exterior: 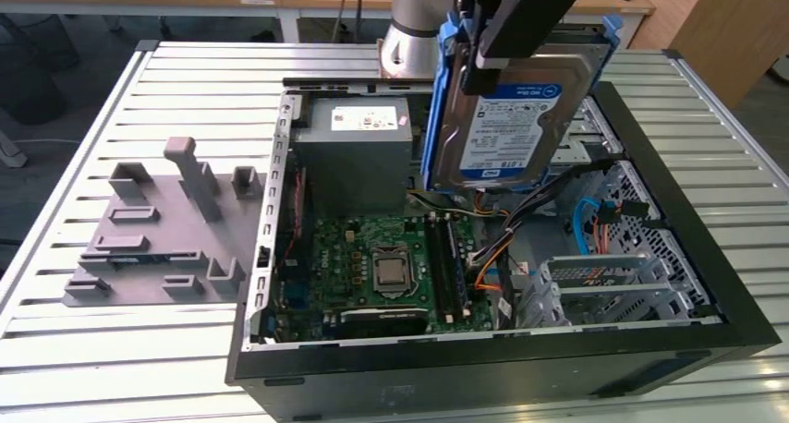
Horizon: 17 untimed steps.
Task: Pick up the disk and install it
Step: 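Insert the disk into the insertion slot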
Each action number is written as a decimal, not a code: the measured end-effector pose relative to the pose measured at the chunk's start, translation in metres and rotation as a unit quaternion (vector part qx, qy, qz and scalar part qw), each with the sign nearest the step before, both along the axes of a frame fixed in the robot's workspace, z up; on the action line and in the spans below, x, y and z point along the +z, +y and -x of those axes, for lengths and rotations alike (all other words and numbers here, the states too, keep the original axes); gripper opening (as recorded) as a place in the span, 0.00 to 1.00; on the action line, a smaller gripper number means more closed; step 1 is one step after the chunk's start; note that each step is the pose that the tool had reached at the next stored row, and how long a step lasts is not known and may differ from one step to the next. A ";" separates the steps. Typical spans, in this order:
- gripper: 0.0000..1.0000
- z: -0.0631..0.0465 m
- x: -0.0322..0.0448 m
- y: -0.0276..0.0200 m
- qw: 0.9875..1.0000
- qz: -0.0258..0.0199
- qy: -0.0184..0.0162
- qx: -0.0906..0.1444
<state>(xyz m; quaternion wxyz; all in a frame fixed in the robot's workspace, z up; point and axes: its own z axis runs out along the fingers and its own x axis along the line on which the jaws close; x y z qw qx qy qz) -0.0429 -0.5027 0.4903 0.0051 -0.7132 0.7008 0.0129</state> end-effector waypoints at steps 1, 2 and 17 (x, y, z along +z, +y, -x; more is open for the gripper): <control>0.36 0.000 -0.0004 -0.0019 1.000 0.000 0.000 0.000; 0.36 0.000 -0.0006 -0.0039 1.000 0.000 0.000 0.000; 0.36 -0.001 -0.0055 -0.0287 1.000 0.000 0.000 0.000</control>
